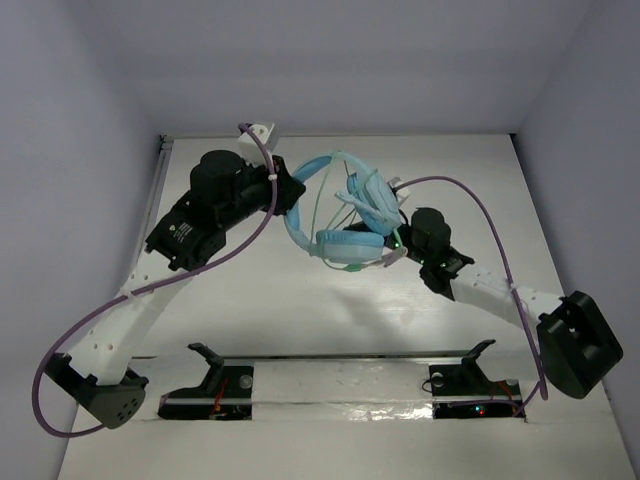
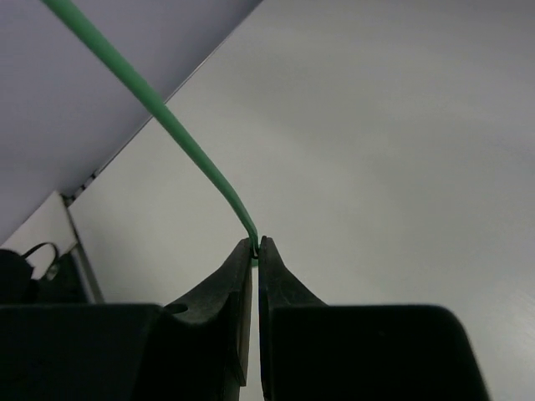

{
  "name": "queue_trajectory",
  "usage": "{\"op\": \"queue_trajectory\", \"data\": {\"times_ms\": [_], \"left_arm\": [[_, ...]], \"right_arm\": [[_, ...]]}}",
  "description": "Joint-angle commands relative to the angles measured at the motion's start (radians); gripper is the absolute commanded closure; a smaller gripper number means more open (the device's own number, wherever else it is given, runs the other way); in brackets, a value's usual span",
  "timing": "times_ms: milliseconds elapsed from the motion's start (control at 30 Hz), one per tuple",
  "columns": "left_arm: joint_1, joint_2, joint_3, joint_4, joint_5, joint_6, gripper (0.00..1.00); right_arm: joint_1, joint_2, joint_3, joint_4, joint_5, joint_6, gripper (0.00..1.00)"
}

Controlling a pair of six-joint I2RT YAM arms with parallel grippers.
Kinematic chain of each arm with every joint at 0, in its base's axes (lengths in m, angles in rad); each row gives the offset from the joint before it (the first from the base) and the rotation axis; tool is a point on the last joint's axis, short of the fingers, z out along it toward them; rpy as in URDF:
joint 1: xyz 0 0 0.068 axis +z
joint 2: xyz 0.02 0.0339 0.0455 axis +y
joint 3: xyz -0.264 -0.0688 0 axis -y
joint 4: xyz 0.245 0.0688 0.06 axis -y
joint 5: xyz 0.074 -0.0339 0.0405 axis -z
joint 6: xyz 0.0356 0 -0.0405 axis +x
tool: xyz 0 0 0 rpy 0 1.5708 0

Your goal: Wrap the headphones

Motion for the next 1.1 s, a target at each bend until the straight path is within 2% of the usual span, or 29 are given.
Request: {"op": "queue_trajectory", "data": {"times_ms": [0,200,433,567,767,900,1067], "left_arm": [[0.017,-0.013,-0.013,0.198,-0.121,-0.105,1.00],[0.036,-0.010,-0.103,0.315,-0.259,-0.171,1.00],[0.045,-0.017,-0.217,0.395,-0.351,-0.227,1.00],[0.054,-0.019,-0.277,0.460,-0.446,-0.287,1.00],[0.054,0.025,-0.408,0.591,-0.512,-0.361,1.00],[0.054,0.087,-0.490,0.686,-0.503,-0.404,1.00],[0.054,0.233,-0.479,0.764,-0.468,-0.451,1.00]], "right_arm": [[-0.005,-0.038,-0.038,0.092,-0.139,0.127,1.00],[-0.005,-0.061,-0.082,0.156,-0.269,0.244,1.00],[-0.005,-0.078,-0.120,0.222,-0.380,0.319,1.00],[-0.005,-0.081,-0.137,0.216,-0.369,0.341,1.00],[-0.005,-0.020,-0.186,0.277,-0.305,0.426,1.00],[-0.005,0.071,-0.243,0.420,-0.256,0.547,1.00],[-0.005,0.109,-0.272,0.465,-0.201,0.592,1.00]]}}
